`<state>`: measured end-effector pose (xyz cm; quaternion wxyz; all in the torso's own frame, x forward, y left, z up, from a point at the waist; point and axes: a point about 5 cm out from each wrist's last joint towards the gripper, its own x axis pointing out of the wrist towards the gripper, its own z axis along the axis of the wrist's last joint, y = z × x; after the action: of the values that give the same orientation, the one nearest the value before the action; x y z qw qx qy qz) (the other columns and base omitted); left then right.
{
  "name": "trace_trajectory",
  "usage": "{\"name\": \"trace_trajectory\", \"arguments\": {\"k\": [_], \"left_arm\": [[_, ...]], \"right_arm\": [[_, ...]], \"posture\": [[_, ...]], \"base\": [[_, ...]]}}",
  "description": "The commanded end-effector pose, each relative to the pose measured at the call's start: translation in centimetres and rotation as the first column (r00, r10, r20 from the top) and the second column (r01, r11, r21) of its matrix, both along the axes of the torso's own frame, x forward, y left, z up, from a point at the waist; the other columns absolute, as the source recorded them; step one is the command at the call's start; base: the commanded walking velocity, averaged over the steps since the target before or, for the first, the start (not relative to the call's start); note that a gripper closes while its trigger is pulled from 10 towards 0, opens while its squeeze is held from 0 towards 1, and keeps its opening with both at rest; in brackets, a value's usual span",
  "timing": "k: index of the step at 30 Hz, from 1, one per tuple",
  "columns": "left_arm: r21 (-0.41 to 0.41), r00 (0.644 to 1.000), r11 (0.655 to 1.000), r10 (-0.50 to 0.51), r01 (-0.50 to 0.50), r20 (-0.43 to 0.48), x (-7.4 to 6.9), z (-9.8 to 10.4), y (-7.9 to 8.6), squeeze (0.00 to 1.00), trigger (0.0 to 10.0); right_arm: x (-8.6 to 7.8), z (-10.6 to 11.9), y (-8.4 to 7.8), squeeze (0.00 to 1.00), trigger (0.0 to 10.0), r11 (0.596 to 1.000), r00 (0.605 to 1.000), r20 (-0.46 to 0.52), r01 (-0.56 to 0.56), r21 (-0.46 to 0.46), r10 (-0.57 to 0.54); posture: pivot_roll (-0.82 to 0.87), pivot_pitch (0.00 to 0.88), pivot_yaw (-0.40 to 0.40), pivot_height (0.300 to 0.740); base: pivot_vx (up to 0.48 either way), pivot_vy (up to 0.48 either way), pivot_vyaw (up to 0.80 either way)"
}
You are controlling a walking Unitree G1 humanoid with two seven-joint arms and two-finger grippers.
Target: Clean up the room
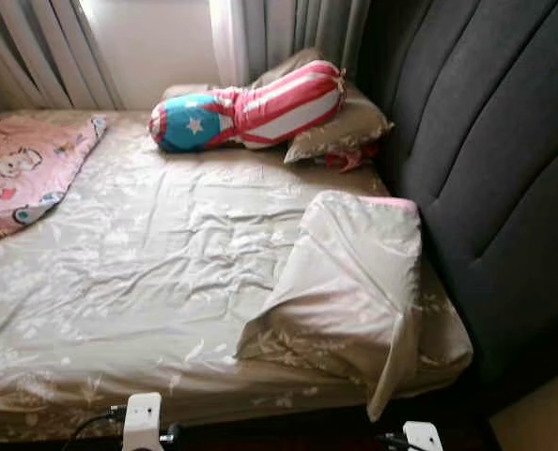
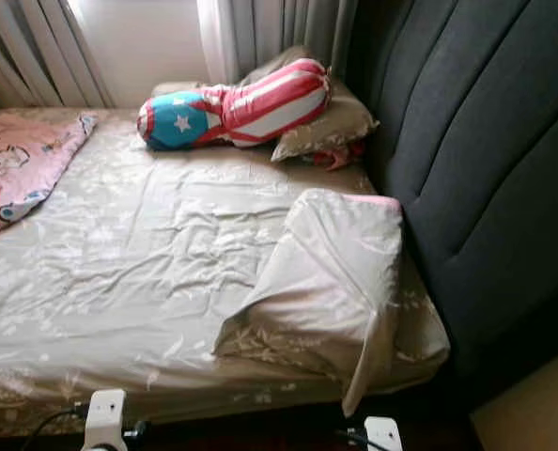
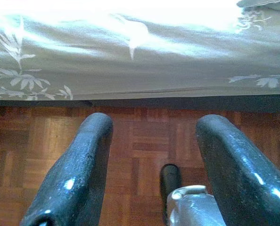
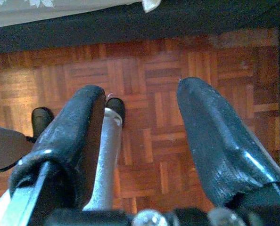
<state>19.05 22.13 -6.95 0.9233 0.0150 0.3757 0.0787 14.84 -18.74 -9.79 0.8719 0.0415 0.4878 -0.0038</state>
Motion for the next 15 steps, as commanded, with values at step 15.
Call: {"name": "trace_trajectory", "arguments": {"k": [15], "left_arm": [[-0.008, 1.000, 1.000, -0.010, 0.010, -0.026, -0.41, -0.29, -0.10, 0.00, 10.0]], "right_arm": [[0.00, 0.04, -0.32, 0.00, 10.0, 1.000, 1.000, 0.004, 0.009, -0.016, -0.009]], "posture": [[0.06, 0.000, -0.068, 0.740]], "base": [[0.049, 0.000, 0.00]]}}
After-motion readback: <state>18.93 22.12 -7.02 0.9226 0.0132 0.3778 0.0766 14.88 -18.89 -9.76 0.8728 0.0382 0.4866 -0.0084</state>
